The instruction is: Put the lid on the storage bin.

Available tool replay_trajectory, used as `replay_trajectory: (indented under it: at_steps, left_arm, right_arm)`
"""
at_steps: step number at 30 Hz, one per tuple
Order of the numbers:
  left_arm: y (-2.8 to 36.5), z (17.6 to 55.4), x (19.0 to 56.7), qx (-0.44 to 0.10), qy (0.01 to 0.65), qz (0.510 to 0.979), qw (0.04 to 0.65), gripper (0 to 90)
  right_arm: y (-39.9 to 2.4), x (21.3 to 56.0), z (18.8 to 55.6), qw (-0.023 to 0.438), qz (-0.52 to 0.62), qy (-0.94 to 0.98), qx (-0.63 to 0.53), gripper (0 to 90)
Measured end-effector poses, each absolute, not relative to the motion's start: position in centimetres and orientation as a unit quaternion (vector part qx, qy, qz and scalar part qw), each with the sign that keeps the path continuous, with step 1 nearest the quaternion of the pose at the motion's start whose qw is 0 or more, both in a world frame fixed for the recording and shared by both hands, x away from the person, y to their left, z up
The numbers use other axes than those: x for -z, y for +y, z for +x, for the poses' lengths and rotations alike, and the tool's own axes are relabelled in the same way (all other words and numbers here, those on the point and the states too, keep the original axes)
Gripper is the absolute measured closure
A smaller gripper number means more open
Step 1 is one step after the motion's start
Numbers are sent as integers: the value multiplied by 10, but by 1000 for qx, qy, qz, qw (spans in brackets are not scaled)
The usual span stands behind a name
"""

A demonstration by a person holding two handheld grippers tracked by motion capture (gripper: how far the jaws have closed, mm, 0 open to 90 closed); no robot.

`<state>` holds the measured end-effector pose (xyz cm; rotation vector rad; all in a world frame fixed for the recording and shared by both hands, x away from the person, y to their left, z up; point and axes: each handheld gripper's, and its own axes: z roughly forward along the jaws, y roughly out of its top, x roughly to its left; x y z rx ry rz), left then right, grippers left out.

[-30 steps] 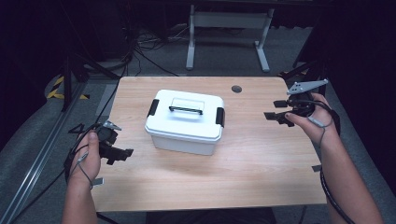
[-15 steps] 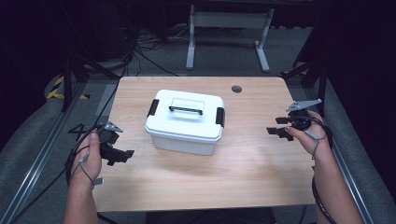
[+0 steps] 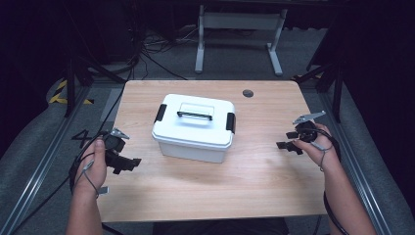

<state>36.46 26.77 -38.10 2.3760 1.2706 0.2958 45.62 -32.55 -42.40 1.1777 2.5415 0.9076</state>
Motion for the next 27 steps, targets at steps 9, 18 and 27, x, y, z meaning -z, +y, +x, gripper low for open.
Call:
replay_trajectory:
  at_steps: [9,18,27]
  left_arm:
    - [268,367,385,-95,460,863,187,191]
    - [265,368,385,-63,466,868,162,206]
    - [261,372,381,-75,457,867,184,190]
  right_arm:
    - [-325,433,455,94,421,865,-257,332]
    - [-326,431,449,70,426,878,-205,484]
    - [-335,429,445,86,443,866,-215,427]
